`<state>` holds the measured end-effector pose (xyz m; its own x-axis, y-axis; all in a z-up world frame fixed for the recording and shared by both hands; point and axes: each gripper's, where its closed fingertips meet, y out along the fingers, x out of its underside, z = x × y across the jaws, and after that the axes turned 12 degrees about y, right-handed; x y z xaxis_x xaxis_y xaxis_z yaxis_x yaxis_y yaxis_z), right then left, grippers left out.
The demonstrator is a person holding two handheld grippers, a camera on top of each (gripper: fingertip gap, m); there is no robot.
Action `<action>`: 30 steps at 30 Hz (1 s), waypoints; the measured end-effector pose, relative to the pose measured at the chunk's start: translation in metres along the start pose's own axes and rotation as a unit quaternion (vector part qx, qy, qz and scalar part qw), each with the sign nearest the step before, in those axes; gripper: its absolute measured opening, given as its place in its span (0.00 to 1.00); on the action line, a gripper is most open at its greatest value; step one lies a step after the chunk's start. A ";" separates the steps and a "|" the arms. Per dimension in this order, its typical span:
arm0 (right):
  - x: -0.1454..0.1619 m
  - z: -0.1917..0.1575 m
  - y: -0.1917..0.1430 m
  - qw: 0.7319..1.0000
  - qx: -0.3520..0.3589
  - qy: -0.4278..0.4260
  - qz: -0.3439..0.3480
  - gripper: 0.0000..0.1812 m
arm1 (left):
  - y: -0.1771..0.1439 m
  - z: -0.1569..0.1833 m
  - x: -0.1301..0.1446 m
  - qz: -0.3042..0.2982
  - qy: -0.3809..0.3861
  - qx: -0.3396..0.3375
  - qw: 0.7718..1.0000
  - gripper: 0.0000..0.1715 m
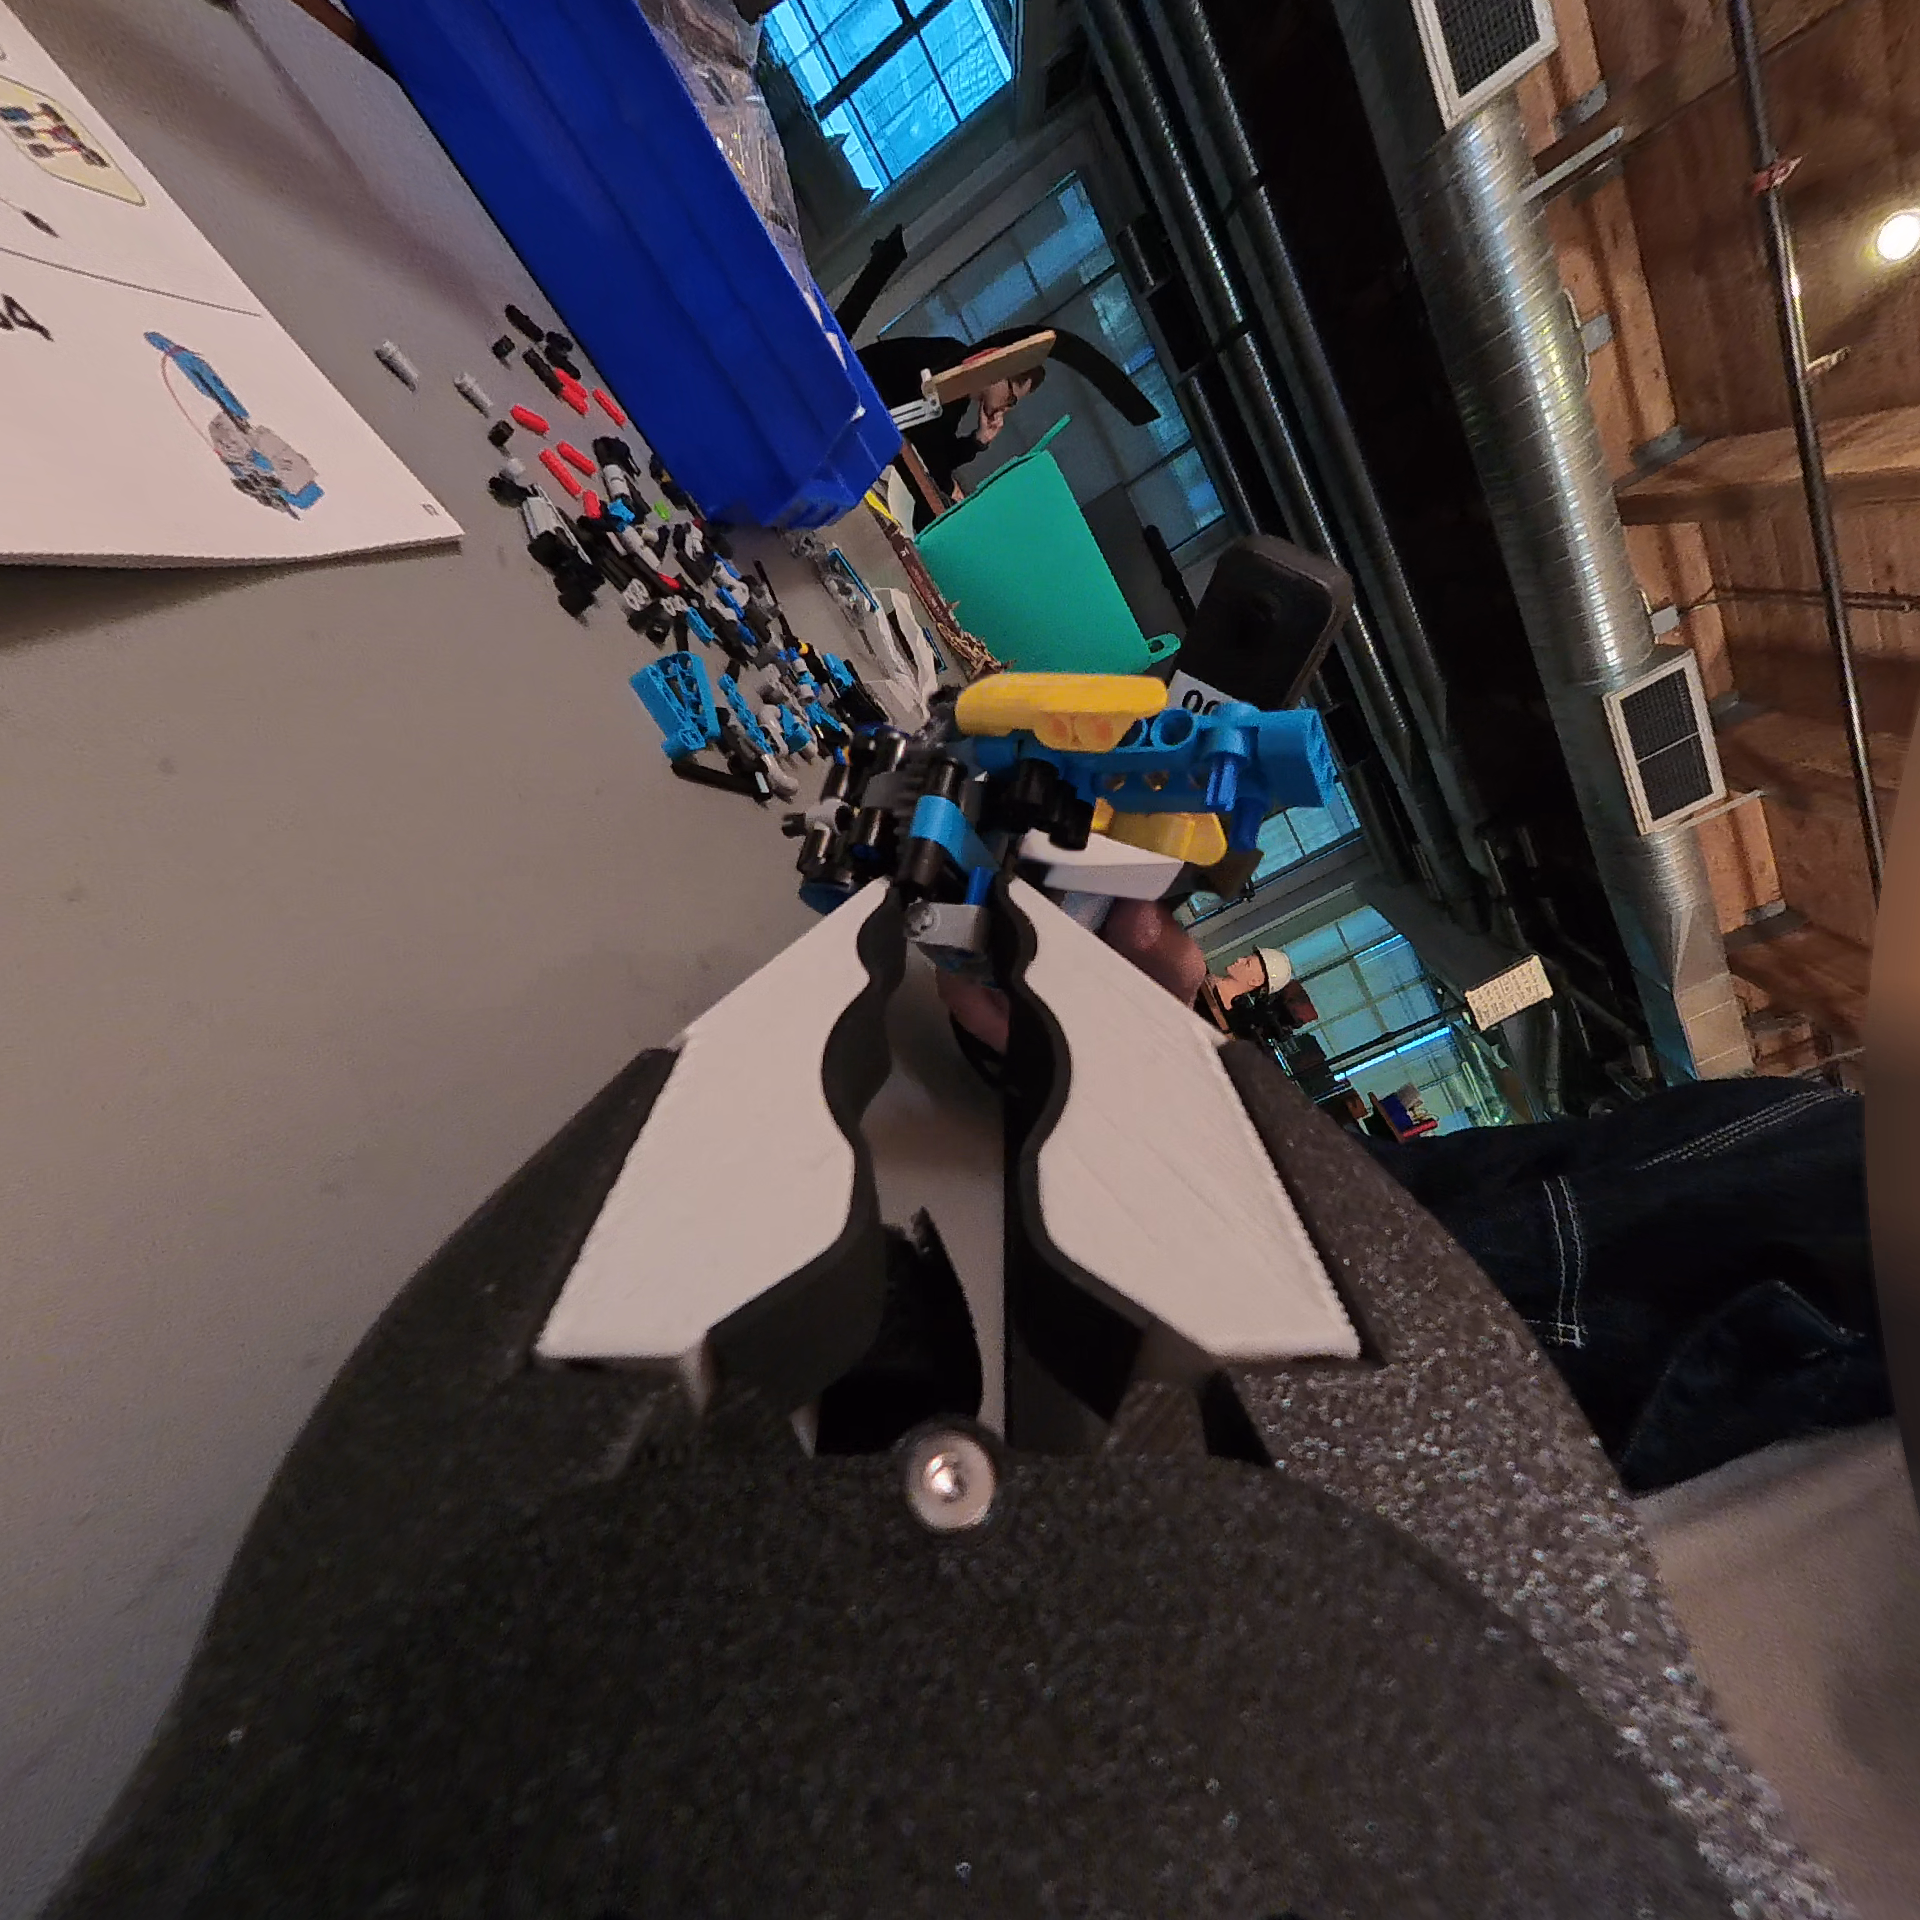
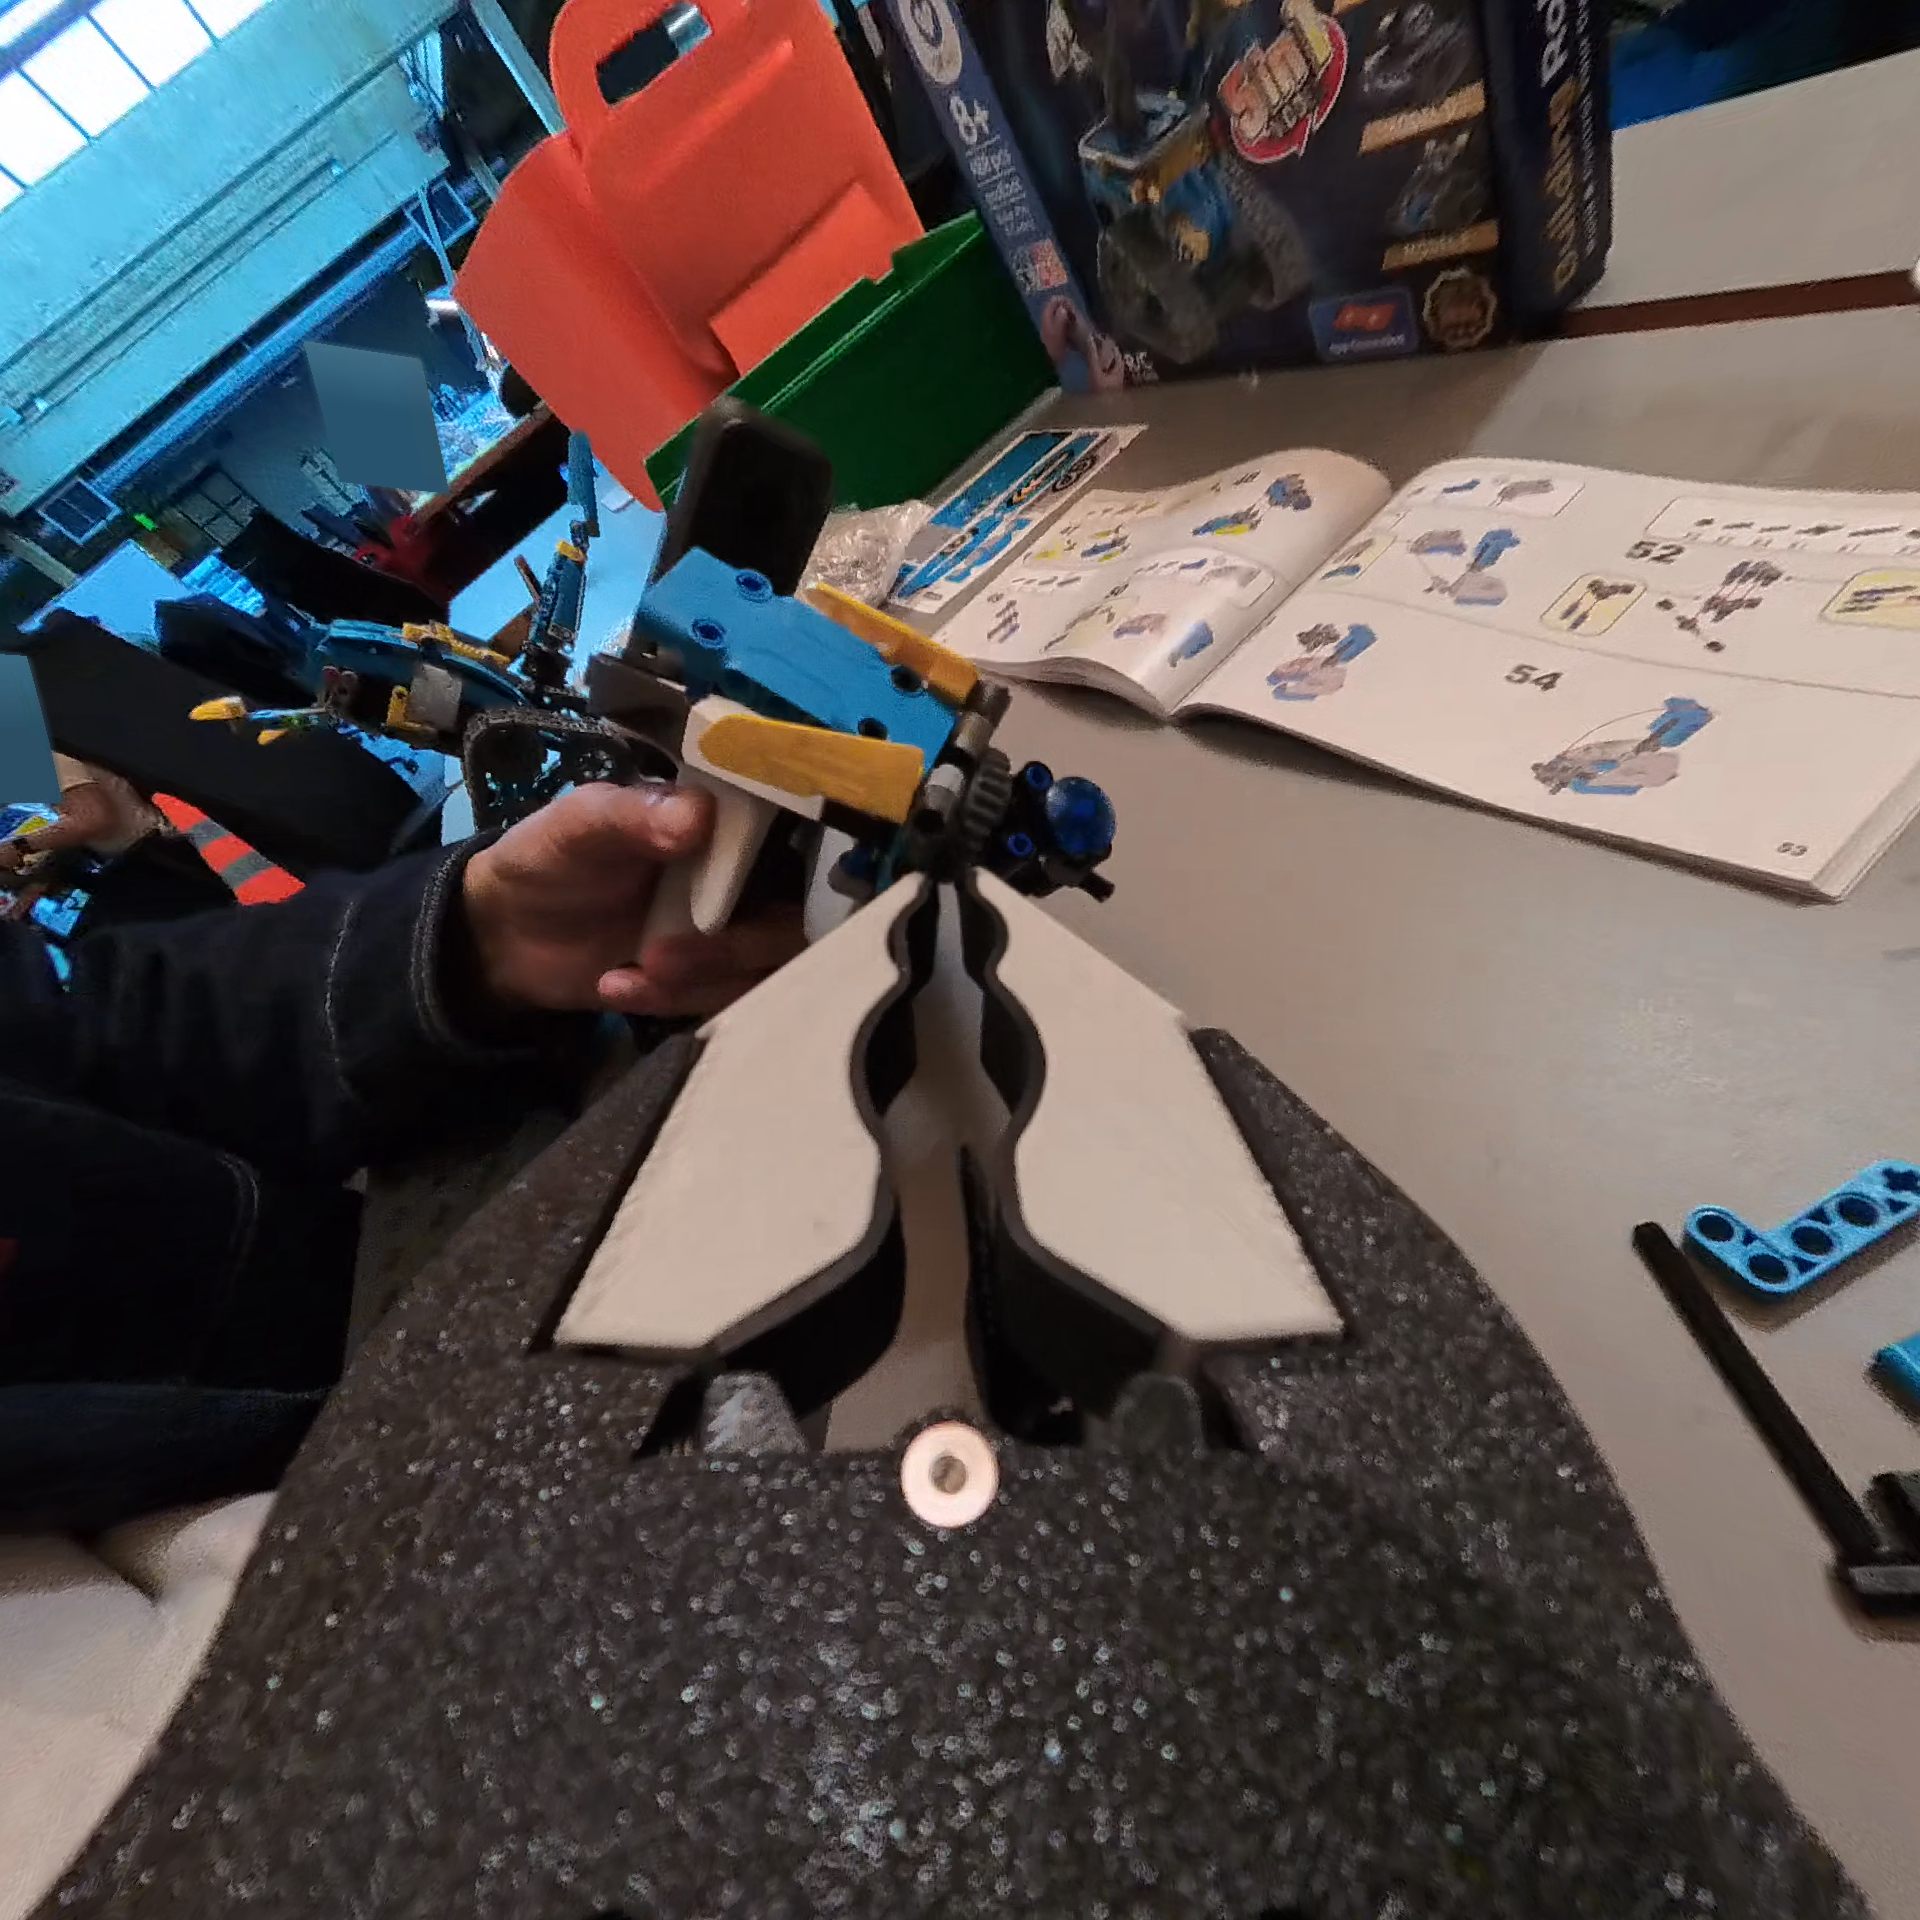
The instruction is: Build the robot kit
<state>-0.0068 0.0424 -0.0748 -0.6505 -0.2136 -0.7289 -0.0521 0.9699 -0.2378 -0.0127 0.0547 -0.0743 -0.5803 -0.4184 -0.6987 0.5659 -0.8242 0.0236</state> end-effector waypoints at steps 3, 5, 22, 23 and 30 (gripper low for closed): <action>-0.004 0.001 -0.002 1.000 -0.004 0.013 0.012 0.00 | 0.000 0.000 0.000 -0.002 0.003 -0.001 1.000 0.09; -0.007 -0.001 -0.005 0.999 -0.018 0.027 0.017 0.00 | 0.000 -0.001 0.001 -0.006 0.011 -0.007 1.000 0.09; 0.000 -0.001 -0.002 0.996 -0.035 0.080 0.000 0.01 | 0.002 -0.004 0.005 -0.018 0.058 -0.034 0.998 0.09; 0.002 -0.001 -0.001 0.994 -0.046 0.098 -0.005 0.01 | 0.002 -0.004 0.005 -0.019 0.060 -0.036 0.997 0.09; 0.002 -0.003 -0.001 0.984 -0.082 0.158 -0.004 0.00 | 0.002 -0.003 0.004 -0.011 0.052 -0.030 0.998 0.09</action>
<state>-0.0100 0.0409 -0.0738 -0.8511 -0.1992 -0.4857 -0.1623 0.9797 -0.1175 -0.0120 0.0524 -0.0797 -0.5298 -0.3564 -0.7696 0.5898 -0.8069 -0.0324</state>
